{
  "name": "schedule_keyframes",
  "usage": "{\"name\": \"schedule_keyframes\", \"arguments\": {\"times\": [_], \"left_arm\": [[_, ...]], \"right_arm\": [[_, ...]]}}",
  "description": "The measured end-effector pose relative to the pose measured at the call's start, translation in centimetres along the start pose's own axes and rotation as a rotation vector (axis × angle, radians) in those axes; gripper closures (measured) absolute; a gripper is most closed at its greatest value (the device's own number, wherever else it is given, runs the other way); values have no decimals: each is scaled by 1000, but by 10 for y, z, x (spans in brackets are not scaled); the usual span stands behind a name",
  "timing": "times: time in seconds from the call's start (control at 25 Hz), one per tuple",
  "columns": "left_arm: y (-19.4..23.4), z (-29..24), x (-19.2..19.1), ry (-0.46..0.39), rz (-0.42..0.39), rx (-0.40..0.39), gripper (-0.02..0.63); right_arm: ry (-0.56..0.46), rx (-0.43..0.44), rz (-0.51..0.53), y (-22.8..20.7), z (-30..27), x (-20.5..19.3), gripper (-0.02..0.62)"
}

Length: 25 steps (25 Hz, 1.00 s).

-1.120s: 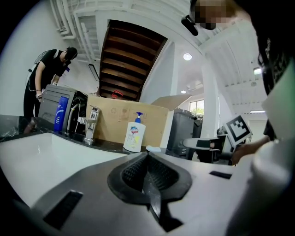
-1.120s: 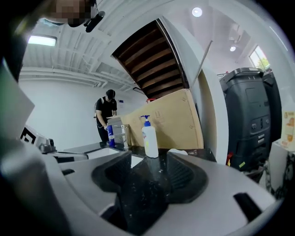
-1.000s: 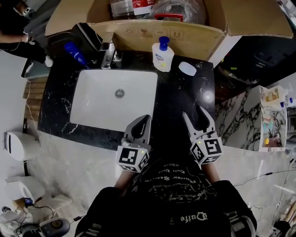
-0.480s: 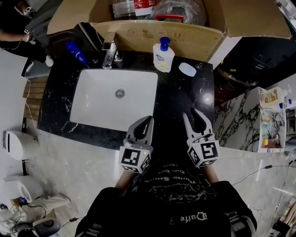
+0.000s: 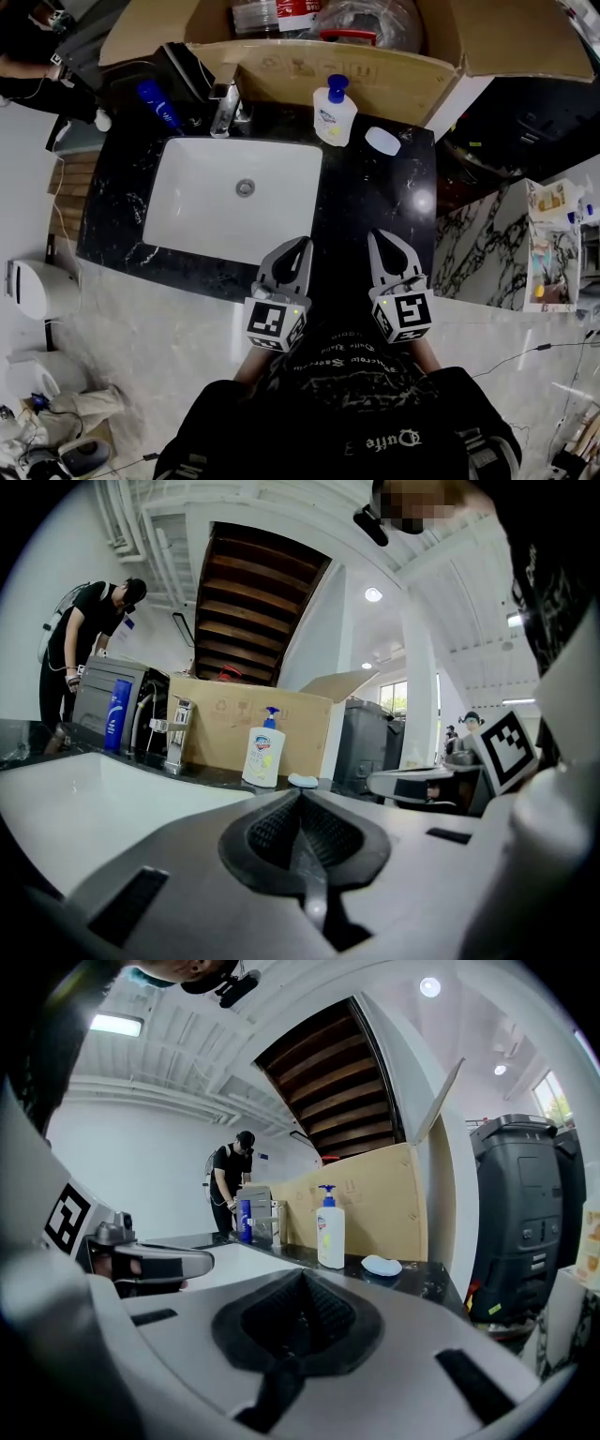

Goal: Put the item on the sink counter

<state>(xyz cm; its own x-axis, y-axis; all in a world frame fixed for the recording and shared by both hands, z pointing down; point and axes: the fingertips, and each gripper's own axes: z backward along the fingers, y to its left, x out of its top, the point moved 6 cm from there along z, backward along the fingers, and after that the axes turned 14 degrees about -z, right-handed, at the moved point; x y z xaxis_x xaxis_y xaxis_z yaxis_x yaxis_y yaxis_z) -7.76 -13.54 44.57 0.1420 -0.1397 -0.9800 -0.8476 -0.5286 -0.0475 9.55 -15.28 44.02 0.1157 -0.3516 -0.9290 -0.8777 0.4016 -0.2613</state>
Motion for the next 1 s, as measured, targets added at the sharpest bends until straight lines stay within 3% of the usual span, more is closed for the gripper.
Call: {"name": "schedule_keyframes", "arguments": {"times": [1.0], "left_arm": [[-8, -3, -4, 9, -18, -29, 600]], "right_arm": [[14, -26, 51, -5, -4, 0, 597]]}}
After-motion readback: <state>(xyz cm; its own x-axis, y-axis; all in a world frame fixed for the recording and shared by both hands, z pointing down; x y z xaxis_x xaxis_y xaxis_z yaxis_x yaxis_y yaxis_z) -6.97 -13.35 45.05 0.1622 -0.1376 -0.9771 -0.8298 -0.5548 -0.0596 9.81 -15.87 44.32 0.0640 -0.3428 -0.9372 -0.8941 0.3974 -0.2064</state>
